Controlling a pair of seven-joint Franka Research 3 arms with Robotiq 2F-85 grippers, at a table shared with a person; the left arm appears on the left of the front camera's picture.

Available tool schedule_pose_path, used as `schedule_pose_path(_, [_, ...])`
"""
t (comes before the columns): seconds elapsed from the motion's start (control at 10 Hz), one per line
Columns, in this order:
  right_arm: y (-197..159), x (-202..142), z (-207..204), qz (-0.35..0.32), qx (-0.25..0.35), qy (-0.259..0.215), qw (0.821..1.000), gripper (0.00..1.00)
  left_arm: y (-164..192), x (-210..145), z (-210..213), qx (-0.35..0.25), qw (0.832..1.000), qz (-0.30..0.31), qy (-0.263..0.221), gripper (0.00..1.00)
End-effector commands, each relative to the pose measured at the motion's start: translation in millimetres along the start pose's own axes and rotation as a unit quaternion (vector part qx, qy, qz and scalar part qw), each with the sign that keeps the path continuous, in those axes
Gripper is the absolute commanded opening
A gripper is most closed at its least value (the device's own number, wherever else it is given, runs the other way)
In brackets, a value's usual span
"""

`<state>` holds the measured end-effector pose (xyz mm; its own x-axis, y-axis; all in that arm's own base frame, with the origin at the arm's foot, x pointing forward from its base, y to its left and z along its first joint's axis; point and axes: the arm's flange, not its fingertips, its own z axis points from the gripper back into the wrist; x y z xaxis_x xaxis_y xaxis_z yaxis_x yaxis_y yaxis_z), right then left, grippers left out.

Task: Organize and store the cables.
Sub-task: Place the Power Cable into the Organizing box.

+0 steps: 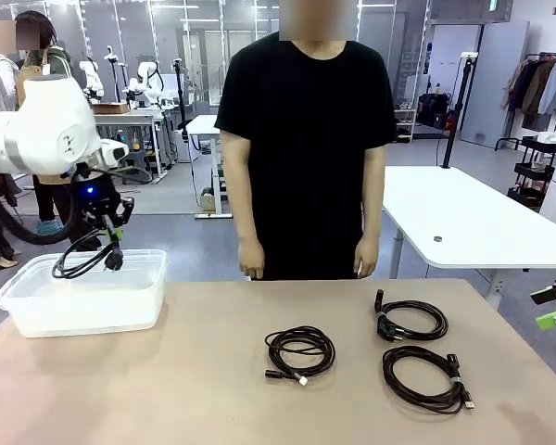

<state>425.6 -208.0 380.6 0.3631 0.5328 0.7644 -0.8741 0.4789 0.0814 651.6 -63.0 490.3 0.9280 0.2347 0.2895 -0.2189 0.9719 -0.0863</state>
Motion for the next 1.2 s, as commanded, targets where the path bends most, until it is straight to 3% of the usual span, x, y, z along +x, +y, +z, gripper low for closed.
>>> schedule_pose_path(0.0, [-0.9,4.0,-0.3,-0.011,-0.002,0.008,1.000,1.00,9.1,-4.5,-25.4,0.021,1.000,0.000,-0.023,0.16])
schedule_pose_path(0.2, [-0.9,4.0,-0.3,-0.011,-0.002,0.008,1.000,1.00,21.4,-1.4,-45.5,0.000,1.000,0.014,0.018,0.16])
schedule_pose_path(0.5, [-0.9,4.0,-0.3,-0.011,-0.002,0.008,1.000,1.00,31.0,-4.5,-61.4,0.033,0.999,-0.015,0.037,0.16])
schedule_pose_path(0.6, [-0.9,4.0,-0.3,-0.011,-0.002,0.008,1.000,1.00,32.2,-4.6,-62.5,0.036,0.998,-0.012,0.040,0.40])
schedule_pose_path(0.7, [-0.9,4.0,-0.3,-0.011,-0.002,0.008,1.000,1.00,32.6,-4.7,-65.3,0.036,0.998,-0.012,0.041,0.57])
schedule_pose_path(0.8, [-0.9,4.0,-0.3,-0.011,-0.002,0.008,1.000,1.00,33.5,-5.4,-65.8,0.037,0.998,-0.009,0.041,0.87])
schedule_pose_path(0.9, [-0.9,4.0,-0.3,-0.011,-0.002,0.008,1.000,1.00,35.3,-6.2,-64.1,0.031,0.999,-0.009,0.042,1.00])
schedule_pose_path(1.1, [-0.9,4.0,-0.3,-0.011,-0.002,0.008,1.000,1.00,36.5,-7.4,-61.1,0.019,0.999,-0.006,0.040,1.00])
